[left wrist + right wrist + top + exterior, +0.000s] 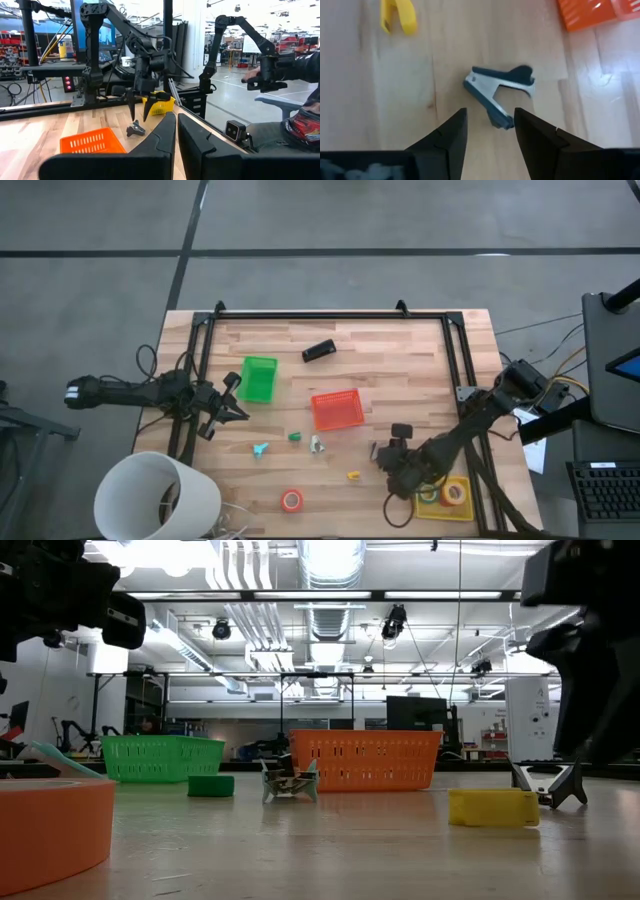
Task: Pick and place Stapler, Stapler remover, tape
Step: Put the black staple remover into the orange bin
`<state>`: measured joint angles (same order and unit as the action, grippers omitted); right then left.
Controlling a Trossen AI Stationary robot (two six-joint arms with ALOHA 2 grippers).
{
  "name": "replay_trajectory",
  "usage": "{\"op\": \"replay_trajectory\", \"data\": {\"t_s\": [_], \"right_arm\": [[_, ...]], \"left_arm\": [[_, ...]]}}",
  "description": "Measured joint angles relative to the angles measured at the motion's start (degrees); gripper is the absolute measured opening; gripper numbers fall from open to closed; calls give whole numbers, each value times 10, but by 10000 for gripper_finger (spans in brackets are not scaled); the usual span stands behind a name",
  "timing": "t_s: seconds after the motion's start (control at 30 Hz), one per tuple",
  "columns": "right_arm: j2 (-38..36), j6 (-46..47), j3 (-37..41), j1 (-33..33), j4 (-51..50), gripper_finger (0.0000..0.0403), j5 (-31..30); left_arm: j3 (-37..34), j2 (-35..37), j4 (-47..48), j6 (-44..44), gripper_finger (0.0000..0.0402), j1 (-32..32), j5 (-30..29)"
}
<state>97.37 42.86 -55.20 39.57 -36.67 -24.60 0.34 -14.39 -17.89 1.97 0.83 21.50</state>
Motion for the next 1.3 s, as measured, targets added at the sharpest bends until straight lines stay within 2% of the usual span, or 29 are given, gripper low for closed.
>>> {"op": "replay_trajectory", "data": {"t_s": [0.2,0.8,0.97,1.3], "right_arm": [[36,-7,-11,0,-5,152,12],[55,-32,-70,0,-8,64,6],[55,-33,-72,0,-8,64,4],[58,-33,-71,-3,1,96,-15]], "left_arm": [[0,0,0,0,23,0,0],[0,0,10,0,23,0,0],[0,0,9,0,23,0,0],[0,0,9,0,23,0,0]]}}
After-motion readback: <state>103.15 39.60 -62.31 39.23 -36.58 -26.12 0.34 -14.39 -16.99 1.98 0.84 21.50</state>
